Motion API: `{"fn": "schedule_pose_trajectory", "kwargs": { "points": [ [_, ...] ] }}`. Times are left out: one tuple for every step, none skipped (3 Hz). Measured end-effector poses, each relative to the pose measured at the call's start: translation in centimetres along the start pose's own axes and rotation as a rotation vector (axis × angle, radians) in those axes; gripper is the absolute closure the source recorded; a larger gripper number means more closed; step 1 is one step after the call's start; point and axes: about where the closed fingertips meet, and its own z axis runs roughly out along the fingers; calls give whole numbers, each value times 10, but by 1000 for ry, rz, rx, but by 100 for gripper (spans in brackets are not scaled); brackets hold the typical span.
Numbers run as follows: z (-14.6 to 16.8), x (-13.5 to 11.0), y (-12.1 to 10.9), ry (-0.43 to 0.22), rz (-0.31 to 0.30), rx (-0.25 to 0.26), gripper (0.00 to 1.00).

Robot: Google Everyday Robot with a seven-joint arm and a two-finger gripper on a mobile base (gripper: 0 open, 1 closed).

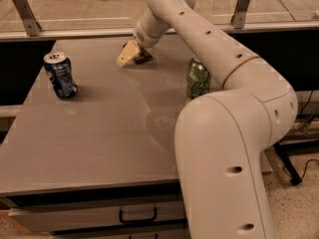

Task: Move rxbar chocolate near green can

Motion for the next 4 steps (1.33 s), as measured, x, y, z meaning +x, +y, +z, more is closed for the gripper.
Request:
{"fn": "schedule_pose_trajectory", "kwargs": {
  "points": [
    [8,10,-7,-3,77,-8,38],
    [4,7,-7,-4,77,-8,60],
    [-1,4,-8,-4,77,-8,83],
    [-3,2,-8,-4,76,-8,100]
  ]
}}
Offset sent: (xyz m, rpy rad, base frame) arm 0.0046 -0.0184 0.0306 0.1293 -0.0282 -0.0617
